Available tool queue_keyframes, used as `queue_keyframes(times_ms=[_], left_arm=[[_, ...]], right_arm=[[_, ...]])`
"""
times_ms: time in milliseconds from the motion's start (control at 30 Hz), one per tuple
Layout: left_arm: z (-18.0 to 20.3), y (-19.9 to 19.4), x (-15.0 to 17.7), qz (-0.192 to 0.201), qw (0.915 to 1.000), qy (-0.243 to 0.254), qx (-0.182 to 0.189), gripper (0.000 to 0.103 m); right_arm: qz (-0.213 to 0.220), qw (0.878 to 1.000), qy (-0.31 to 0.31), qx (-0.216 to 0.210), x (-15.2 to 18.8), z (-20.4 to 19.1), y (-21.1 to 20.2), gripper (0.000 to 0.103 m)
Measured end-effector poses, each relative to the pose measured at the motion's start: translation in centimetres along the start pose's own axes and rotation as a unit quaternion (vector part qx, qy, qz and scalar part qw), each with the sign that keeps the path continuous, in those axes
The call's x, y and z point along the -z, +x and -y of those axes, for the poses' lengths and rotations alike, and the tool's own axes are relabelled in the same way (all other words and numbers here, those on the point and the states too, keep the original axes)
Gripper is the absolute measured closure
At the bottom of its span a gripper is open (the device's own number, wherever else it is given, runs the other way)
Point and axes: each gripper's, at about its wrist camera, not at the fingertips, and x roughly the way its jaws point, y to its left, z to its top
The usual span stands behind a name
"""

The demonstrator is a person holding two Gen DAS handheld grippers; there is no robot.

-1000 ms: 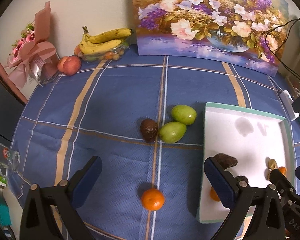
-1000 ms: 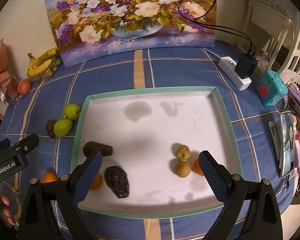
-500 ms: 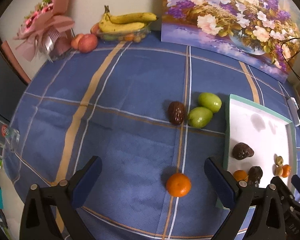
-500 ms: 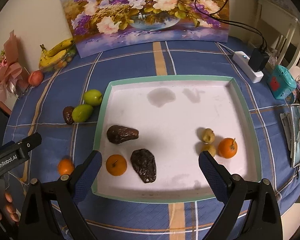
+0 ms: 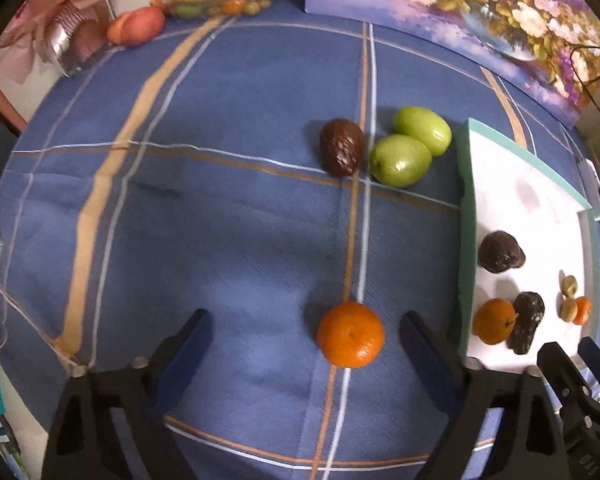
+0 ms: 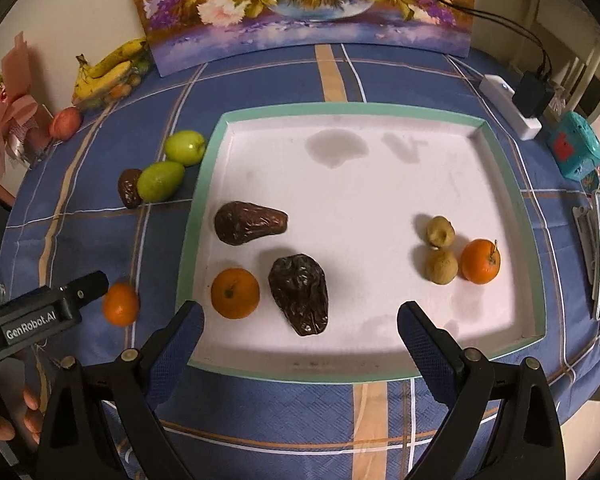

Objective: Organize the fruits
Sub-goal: 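Move left tool to the mandarin on the cloth and close on it, then lift the mandarin in left tool while right tool approaches a large green fruit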

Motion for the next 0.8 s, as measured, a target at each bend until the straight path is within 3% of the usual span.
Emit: queue_keyframes(times_ms=[133, 267, 400, 800], left_arm=[[0.9, 0.4, 0.1, -0.008, 0.9998, 0.013, 0.011, 0.027], [1.8, 1.0, 0.3, -0.021, 0.9994, 0.022, 0.019, 0.048], [2.4, 1.6, 0.5, -0.031, 0.9989, 0.026, 0.025, 0.058], [2.7, 1.2, 0.5, -0.016, 0.9994, 0.009, 0.031, 0.062]], right_arm=[[-0.001, 1.000, 0.000, 0.000, 0.0, 0.0, 0.0, 0.006], [-0.002, 1.000, 0.000, 0.000, 0.0, 0.2, 0.0, 0.006], [-0.001, 1.000, 0.004, 0.001, -0.1, 0.6, -0.1, 0.006], [0.000, 1.000, 0.009, 0.001, -0.1, 1.2, -0.1, 0.006]])
